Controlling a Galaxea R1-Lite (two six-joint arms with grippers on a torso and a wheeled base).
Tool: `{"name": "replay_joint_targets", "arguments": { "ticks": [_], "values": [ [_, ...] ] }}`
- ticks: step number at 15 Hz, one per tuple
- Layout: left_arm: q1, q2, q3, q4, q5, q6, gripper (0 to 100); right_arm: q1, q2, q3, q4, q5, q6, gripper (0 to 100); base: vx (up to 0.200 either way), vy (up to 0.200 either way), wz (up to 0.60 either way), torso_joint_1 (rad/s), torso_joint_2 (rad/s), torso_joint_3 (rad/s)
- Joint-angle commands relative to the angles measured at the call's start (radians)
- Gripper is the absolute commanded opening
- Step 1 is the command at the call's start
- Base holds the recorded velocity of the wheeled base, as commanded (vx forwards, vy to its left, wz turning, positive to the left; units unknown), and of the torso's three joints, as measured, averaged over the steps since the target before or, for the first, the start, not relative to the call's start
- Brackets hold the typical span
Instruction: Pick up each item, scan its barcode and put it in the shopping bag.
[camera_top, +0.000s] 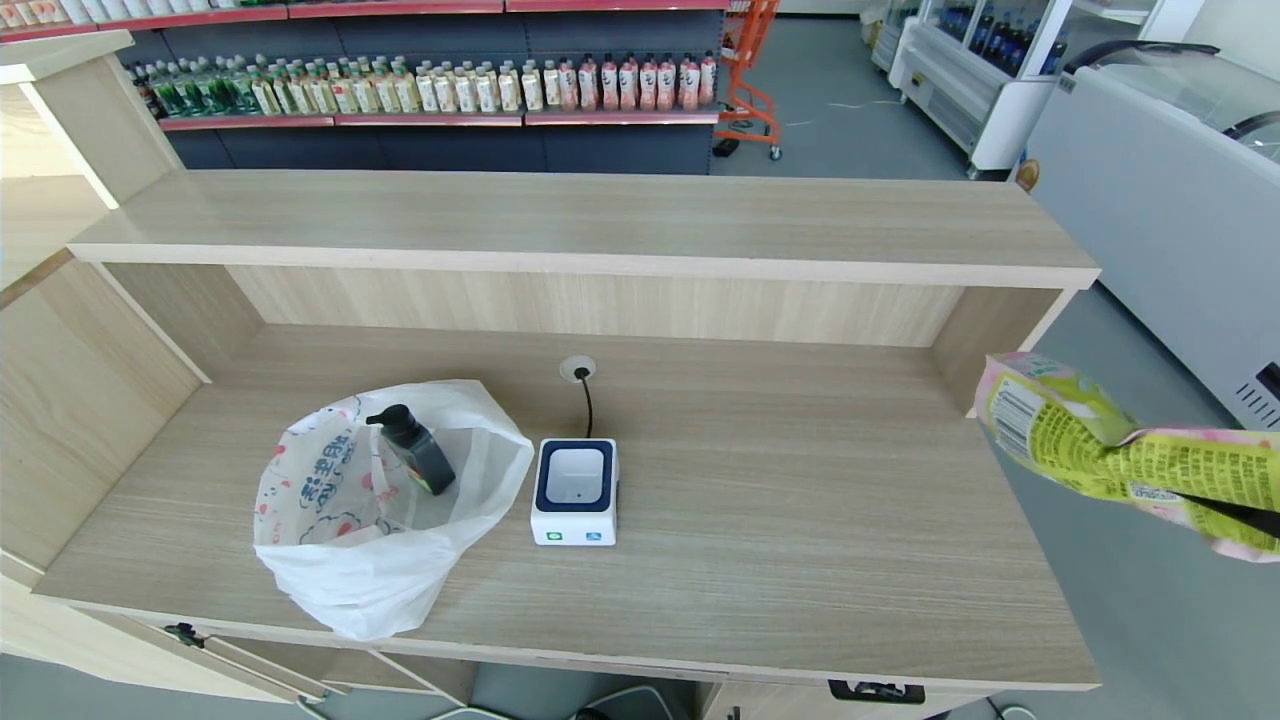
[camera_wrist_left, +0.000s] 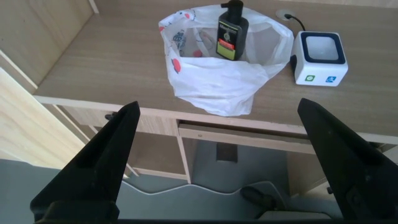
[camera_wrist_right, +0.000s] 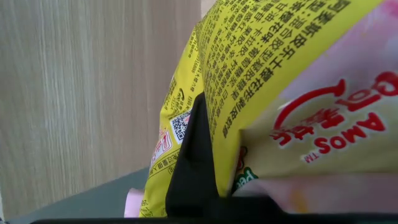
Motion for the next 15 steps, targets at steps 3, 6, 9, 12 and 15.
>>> {"name": "replay_joint_targets", "arguments": {
  "ticks": [3, 6, 9, 12, 15],
  "values": [
    [0.000, 0.000, 0.000, 0.000, 0.001, -0.002, 100, -0.006, 0.091, 0.002, 0.000, 0.002, -0.180, 0, 0.000, 0.000, 0.00, 0.000, 0.00, 0.000],
    [0.000, 0.000, 0.000, -0.002, 0.002, -0.024, 100, -0.006, 0.116, 0.002, -0.002, 0.000, -0.216, 0, 0.000, 0.000, 0.00, 0.000, 0.00, 0.000],
    [0.000, 0.000, 0.000, -0.002, 0.001, -0.019, 100, 0.001, 0.136, -0.001, -0.002, 0.000, -0.233, 0, 0.000, 0.200, 0.00, 0.001, 0.00, 0.004],
    [0.000, 0.000, 0.000, -0.002, 0.002, -0.022, 100, 0.029, 0.159, -0.006, -0.005, 0.000, -0.245, 0, 0.000, 0.200, 0.00, 0.010, 0.01, 0.001],
    [0.000, 0.000, 0.000, -0.002, 0.002, -0.021, 100, 0.063, 0.182, -0.021, -0.008, -0.002, -0.274, 0, 0.000, 0.200, 0.00, 0.002, 0.00, 0.005]
  ]
}}
